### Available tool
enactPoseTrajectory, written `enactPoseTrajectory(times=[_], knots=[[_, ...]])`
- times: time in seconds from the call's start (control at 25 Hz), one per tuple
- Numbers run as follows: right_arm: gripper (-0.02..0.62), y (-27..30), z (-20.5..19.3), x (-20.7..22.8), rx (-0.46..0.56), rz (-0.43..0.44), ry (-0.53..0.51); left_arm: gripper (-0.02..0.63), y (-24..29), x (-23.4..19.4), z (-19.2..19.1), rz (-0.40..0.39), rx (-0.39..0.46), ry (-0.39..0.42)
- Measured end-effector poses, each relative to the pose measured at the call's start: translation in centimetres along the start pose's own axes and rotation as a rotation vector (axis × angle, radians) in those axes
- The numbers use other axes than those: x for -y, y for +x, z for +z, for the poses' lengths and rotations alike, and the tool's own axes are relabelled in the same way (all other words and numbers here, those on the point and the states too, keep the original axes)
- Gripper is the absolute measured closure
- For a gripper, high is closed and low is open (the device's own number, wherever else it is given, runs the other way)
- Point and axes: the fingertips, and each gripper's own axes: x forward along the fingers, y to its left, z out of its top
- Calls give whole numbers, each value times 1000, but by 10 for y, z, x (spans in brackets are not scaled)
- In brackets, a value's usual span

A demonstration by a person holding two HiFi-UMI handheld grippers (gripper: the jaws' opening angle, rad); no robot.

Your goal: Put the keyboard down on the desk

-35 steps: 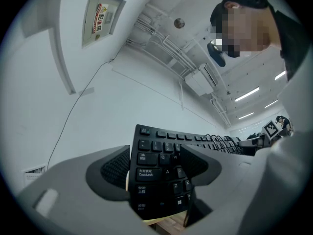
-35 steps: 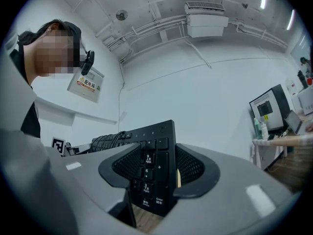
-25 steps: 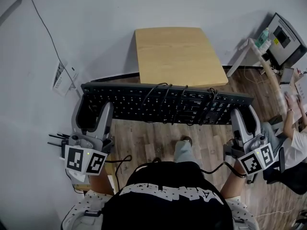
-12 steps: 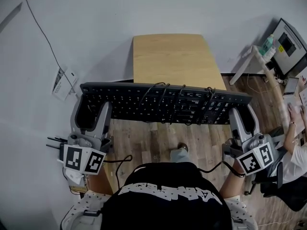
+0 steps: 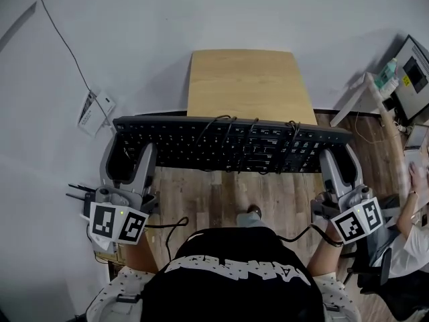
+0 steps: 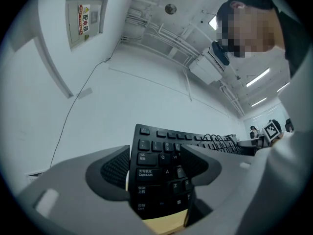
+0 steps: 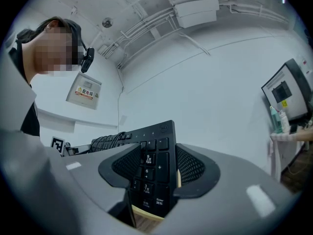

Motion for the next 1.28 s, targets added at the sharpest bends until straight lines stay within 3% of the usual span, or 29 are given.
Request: enactPoseTrajectory(times=[1.28], knots=[[360, -4, 1, -3, -3, -18, 3, 304, 1, -1, -1, -8, -15, -12]])
